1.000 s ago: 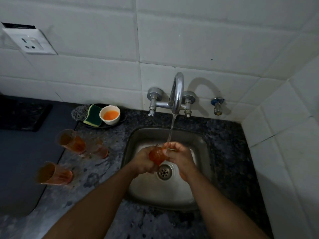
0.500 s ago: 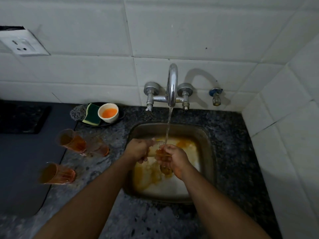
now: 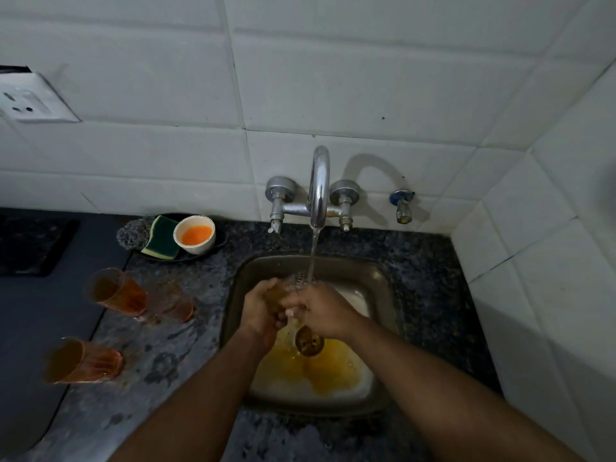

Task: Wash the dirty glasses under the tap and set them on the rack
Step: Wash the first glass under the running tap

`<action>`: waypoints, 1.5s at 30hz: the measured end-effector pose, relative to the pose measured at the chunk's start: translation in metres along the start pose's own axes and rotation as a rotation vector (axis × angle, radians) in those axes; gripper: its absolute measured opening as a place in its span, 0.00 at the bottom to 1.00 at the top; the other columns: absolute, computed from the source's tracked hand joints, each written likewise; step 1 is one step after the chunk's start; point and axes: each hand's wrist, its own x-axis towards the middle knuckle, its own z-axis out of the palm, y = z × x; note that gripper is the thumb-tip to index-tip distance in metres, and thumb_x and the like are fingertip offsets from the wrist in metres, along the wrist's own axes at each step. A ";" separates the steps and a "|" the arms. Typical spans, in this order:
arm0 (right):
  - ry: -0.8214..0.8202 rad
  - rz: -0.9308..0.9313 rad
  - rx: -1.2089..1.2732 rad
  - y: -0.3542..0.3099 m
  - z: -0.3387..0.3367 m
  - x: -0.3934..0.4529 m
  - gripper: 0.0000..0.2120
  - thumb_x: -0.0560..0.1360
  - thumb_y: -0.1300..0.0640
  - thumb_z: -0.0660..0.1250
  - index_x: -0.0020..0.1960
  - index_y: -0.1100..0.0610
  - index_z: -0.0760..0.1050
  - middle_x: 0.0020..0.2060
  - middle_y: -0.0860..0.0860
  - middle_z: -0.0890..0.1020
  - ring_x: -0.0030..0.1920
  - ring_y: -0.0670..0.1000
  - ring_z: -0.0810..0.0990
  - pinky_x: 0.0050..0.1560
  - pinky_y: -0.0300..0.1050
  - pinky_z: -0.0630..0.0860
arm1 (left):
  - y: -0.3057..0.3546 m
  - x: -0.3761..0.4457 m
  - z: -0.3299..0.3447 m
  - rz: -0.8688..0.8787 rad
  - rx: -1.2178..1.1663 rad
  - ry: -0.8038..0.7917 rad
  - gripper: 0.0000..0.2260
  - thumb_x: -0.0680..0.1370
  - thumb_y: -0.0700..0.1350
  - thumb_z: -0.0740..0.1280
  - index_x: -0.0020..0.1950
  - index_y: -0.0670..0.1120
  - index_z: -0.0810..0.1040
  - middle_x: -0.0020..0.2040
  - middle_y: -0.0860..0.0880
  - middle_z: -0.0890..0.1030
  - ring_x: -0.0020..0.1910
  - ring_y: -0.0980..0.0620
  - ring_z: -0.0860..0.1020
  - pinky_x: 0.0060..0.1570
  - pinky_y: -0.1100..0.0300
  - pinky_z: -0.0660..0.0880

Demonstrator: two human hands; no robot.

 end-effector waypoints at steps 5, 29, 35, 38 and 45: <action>-0.127 -0.161 -0.322 -0.007 -0.008 0.002 0.08 0.82 0.52 0.67 0.50 0.55 0.82 0.44 0.53 0.83 0.41 0.51 0.79 0.43 0.48 0.75 | 0.012 -0.001 0.003 -0.085 0.146 0.037 0.21 0.83 0.57 0.63 0.34 0.46 0.74 0.27 0.47 0.70 0.20 0.53 0.61 0.22 0.66 0.55; -0.158 -0.050 -0.009 -0.005 -0.014 0.013 0.08 0.81 0.57 0.69 0.44 0.54 0.83 0.39 0.49 0.84 0.39 0.46 0.84 0.44 0.46 0.82 | 0.006 -0.007 0.025 0.067 -0.152 0.175 0.15 0.81 0.46 0.63 0.34 0.46 0.74 0.26 0.48 0.71 0.22 0.52 0.71 0.21 0.63 0.65; -0.261 -0.114 -0.421 0.018 -0.014 0.010 0.08 0.79 0.46 0.67 0.46 0.47 0.81 0.41 0.45 0.83 0.41 0.46 0.81 0.45 0.49 0.81 | 0.008 -0.004 0.006 -0.324 0.286 -0.055 0.22 0.82 0.57 0.54 0.38 0.45 0.77 0.31 0.44 0.76 0.18 0.55 0.63 0.18 0.70 0.56; -0.148 -0.027 -0.040 0.004 -0.015 0.005 0.07 0.80 0.56 0.70 0.44 0.51 0.84 0.38 0.45 0.83 0.39 0.40 0.80 0.43 0.42 0.76 | 0.001 -0.001 0.016 -0.102 0.054 0.047 0.18 0.81 0.57 0.64 0.40 0.45 0.80 0.32 0.46 0.76 0.22 0.52 0.69 0.20 0.67 0.61; -0.193 -0.185 -0.596 0.001 -0.021 -0.007 0.07 0.82 0.49 0.65 0.54 0.50 0.81 0.48 0.48 0.83 0.48 0.51 0.83 0.44 0.45 0.75 | 0.002 -0.015 0.016 -0.238 0.219 0.084 0.19 0.82 0.53 0.60 0.35 0.46 0.76 0.27 0.46 0.74 0.16 0.55 0.63 0.19 0.70 0.55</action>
